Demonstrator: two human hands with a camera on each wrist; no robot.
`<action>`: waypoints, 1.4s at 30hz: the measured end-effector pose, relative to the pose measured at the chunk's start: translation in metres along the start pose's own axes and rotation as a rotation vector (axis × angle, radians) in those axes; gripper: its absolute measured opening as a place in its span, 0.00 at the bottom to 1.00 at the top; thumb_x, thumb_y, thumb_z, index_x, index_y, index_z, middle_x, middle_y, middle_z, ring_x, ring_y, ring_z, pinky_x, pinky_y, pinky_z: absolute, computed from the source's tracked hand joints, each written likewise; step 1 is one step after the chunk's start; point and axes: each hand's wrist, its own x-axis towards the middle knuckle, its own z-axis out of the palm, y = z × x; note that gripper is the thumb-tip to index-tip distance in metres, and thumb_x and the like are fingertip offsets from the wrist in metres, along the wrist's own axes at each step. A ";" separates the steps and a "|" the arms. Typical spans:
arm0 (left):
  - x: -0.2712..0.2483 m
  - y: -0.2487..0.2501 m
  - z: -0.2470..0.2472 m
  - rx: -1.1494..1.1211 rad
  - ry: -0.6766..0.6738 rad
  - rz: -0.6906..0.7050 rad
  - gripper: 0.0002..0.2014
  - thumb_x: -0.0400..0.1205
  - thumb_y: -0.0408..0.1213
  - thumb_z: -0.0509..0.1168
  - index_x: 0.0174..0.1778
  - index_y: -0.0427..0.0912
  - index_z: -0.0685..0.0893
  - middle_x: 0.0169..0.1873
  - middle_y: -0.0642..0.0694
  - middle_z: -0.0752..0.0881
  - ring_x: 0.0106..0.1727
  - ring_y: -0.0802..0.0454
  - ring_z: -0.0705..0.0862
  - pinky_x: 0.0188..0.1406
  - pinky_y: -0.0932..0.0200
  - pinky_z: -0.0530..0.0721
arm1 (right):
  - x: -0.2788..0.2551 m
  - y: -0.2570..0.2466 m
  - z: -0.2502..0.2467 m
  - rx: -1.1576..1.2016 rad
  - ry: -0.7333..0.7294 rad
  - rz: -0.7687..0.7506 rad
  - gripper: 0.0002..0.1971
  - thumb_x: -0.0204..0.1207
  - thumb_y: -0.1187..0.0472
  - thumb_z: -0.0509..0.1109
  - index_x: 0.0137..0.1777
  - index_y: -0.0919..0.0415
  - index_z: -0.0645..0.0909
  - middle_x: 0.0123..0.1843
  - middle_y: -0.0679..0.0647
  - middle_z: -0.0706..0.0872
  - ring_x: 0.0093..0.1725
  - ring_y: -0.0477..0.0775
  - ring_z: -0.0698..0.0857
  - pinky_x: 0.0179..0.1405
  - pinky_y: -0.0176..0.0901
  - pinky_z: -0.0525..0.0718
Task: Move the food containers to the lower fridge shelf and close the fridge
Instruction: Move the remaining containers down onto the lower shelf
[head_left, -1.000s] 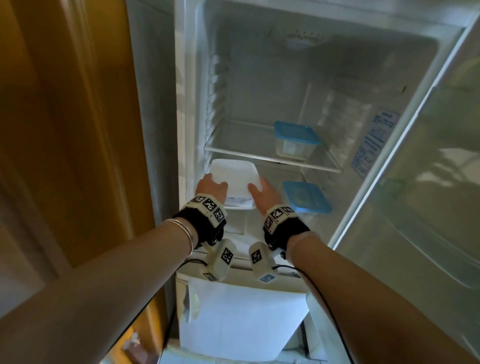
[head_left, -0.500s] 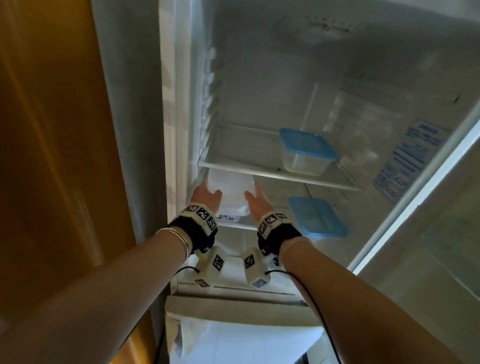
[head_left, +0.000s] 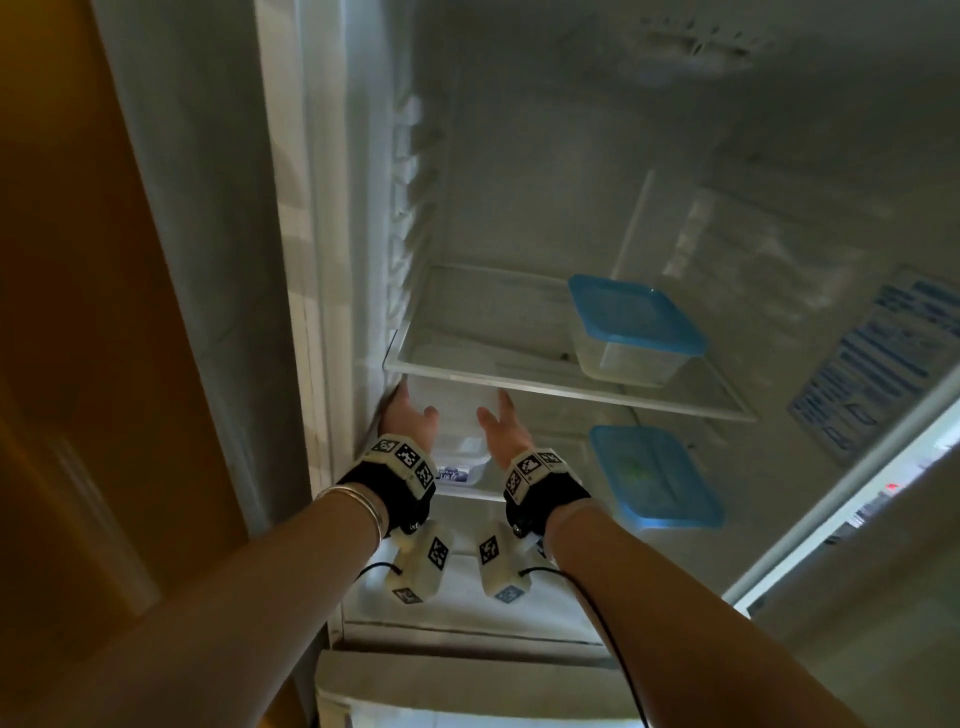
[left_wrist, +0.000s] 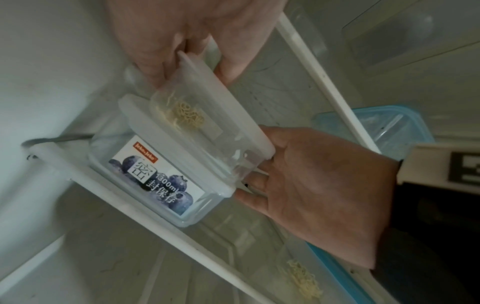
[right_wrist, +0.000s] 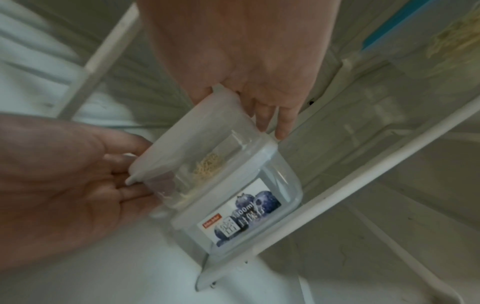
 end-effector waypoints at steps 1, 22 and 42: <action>0.001 -0.001 0.001 -0.008 0.000 -0.012 0.30 0.82 0.30 0.59 0.82 0.41 0.59 0.80 0.42 0.66 0.79 0.46 0.68 0.75 0.63 0.66 | 0.002 0.002 0.001 -0.007 -0.007 -0.002 0.32 0.85 0.48 0.50 0.84 0.49 0.40 0.84 0.59 0.59 0.80 0.64 0.66 0.78 0.55 0.64; -0.006 0.010 -0.011 0.131 -0.109 -0.086 0.26 0.85 0.34 0.56 0.80 0.35 0.63 0.78 0.37 0.68 0.78 0.41 0.69 0.77 0.55 0.67 | -0.012 0.007 -0.021 -0.190 -0.024 -0.067 0.32 0.85 0.45 0.48 0.84 0.51 0.41 0.85 0.56 0.55 0.83 0.61 0.62 0.80 0.53 0.60; -0.096 0.098 0.014 0.351 -0.329 0.257 0.21 0.85 0.37 0.55 0.73 0.33 0.74 0.73 0.34 0.76 0.74 0.41 0.75 0.73 0.55 0.70 | -0.101 0.007 -0.112 -0.500 0.282 -0.379 0.23 0.87 0.54 0.47 0.75 0.62 0.71 0.75 0.61 0.76 0.74 0.60 0.74 0.74 0.46 0.67</action>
